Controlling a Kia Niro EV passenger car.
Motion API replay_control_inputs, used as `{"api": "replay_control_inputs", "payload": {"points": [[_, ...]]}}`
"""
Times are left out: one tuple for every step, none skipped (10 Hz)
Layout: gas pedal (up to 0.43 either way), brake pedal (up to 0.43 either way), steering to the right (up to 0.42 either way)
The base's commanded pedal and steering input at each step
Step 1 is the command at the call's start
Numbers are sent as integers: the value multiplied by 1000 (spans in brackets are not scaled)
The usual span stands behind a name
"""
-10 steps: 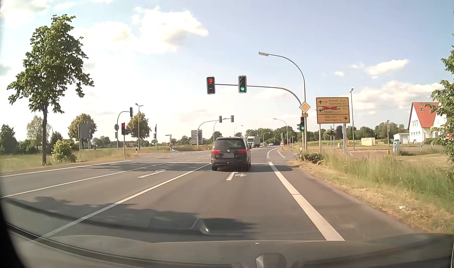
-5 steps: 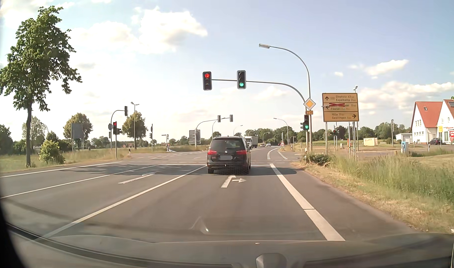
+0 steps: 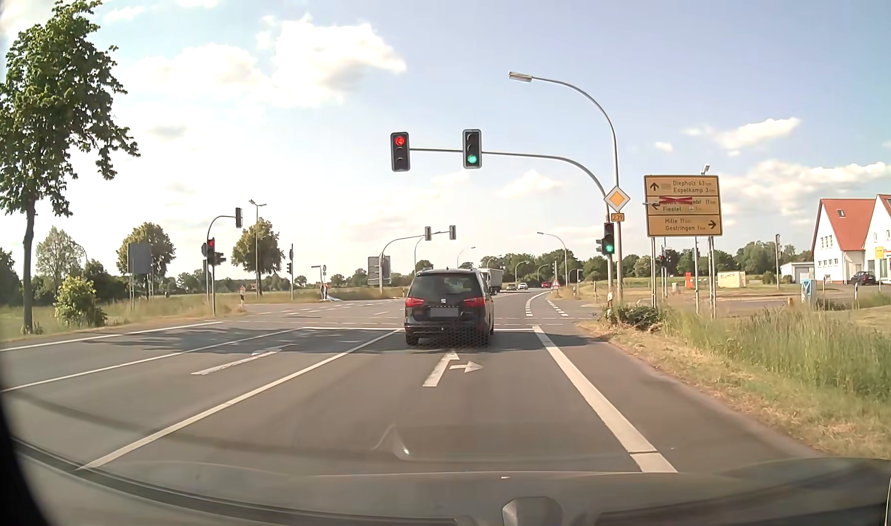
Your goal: Follow the waypoints while adhering to traffic rules and regulations
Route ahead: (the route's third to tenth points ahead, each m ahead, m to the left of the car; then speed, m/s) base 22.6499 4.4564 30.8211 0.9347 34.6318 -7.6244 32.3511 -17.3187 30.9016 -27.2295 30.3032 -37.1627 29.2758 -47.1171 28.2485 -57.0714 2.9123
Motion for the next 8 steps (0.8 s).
{"api": "replay_control_inputs", "payload": {"points": [[138,6,3],[177,6,2],[260,6,2],[287,6,1],[319,6,0],[370,6,-1],[390,6,-3],[398,6,-3]]}}
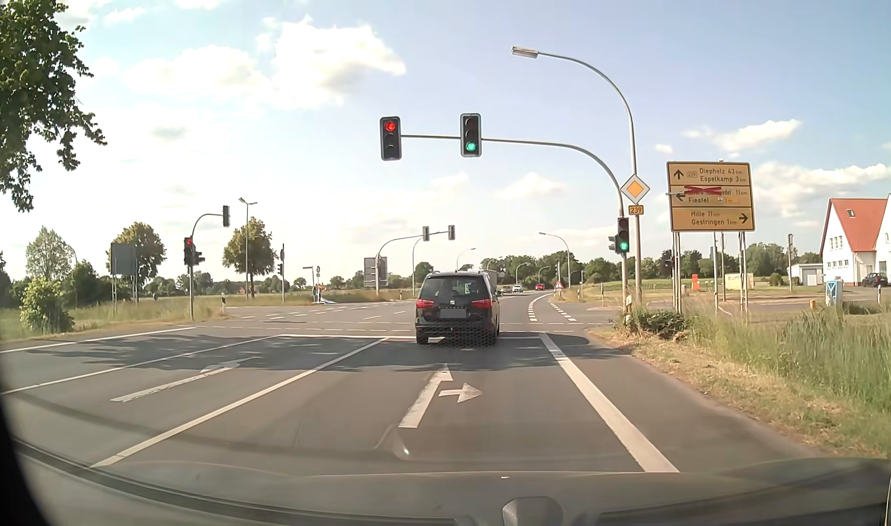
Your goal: Follow the waypoints while adhering to traffic rules and regulations
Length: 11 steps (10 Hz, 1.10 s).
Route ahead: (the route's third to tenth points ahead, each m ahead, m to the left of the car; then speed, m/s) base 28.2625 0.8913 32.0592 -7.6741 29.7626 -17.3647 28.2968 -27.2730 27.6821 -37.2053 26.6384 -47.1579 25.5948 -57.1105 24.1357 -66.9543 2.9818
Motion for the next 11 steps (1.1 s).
{"api": "replay_control_inputs", "payload": {"points": [[398,6,-5],[398,6,-8],[398,6,-12],[331,6,-14],[260,6,-13],[260,6,-13],[260,6,-13],[260,6,-13],[260,6,-12],[260,6,-12],[260,6,-11]]}}
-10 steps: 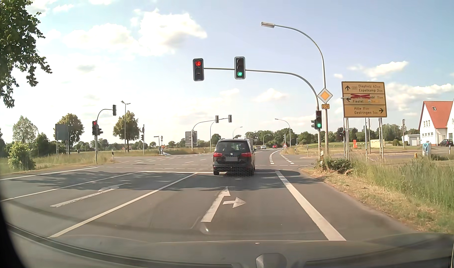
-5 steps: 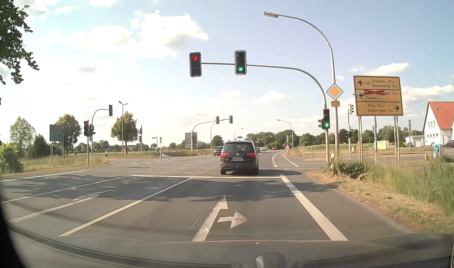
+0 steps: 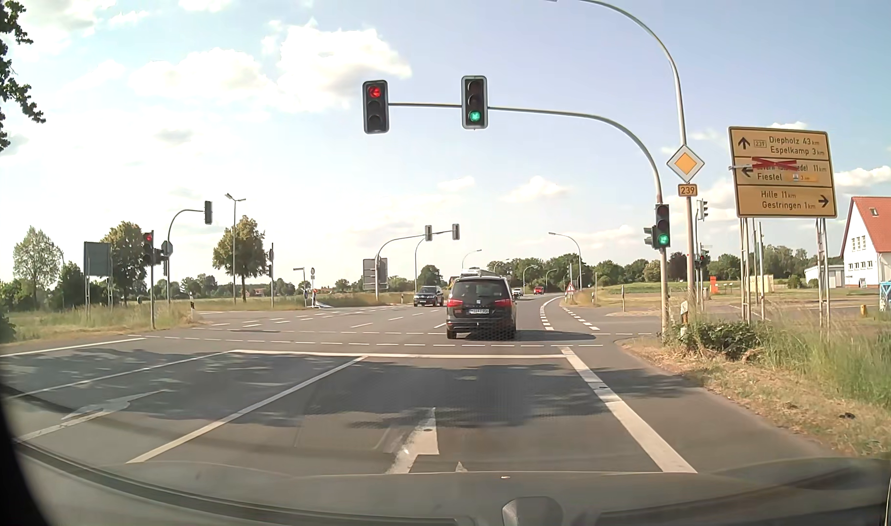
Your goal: Follow the waypoints while adhering to traffic rules and regulations
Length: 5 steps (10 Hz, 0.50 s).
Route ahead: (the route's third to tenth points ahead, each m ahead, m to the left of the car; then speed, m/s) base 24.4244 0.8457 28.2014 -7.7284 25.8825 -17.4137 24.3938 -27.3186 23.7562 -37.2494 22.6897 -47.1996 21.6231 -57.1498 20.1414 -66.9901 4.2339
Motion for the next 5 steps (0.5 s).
{"api": "replay_control_inputs", "payload": {"points": [[260,12,-11],[260,6,-11],[260,6,-8],[260,6,-4],[260,6,-3]]}}
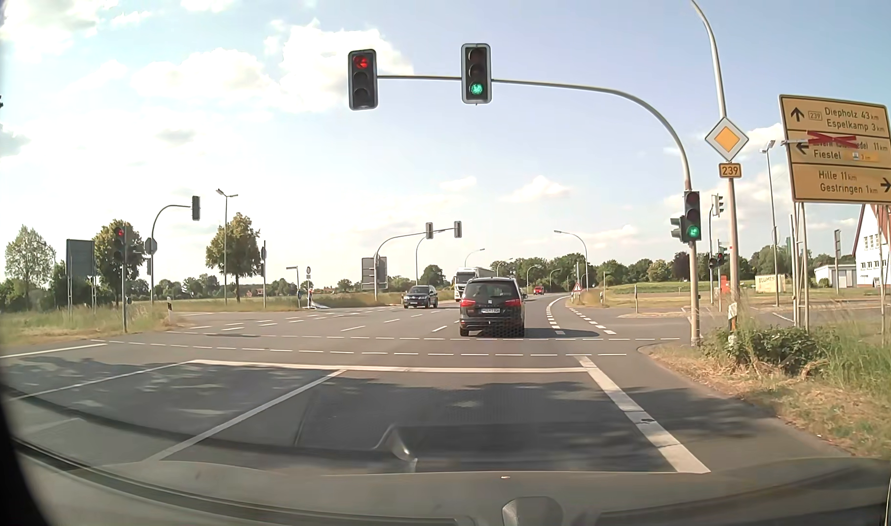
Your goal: Follow the waypoints while adhering to traffic rules and regulations
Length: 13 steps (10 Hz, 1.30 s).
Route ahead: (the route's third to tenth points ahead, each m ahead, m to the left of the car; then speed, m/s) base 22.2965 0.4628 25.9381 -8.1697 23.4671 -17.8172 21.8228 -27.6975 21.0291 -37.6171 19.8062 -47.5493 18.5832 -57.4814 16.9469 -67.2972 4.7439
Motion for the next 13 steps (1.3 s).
{"api": "replay_control_inputs", "payload": {"points": [[248,6,-2],[209,6,0],[197,6,3],[169,6,9],[130,6,12],[118,12,15],[118,6,18],[130,6,21],[138,6,22],[150,6,24],[150,6,27],[150,6,27],[150,6,28]]}}
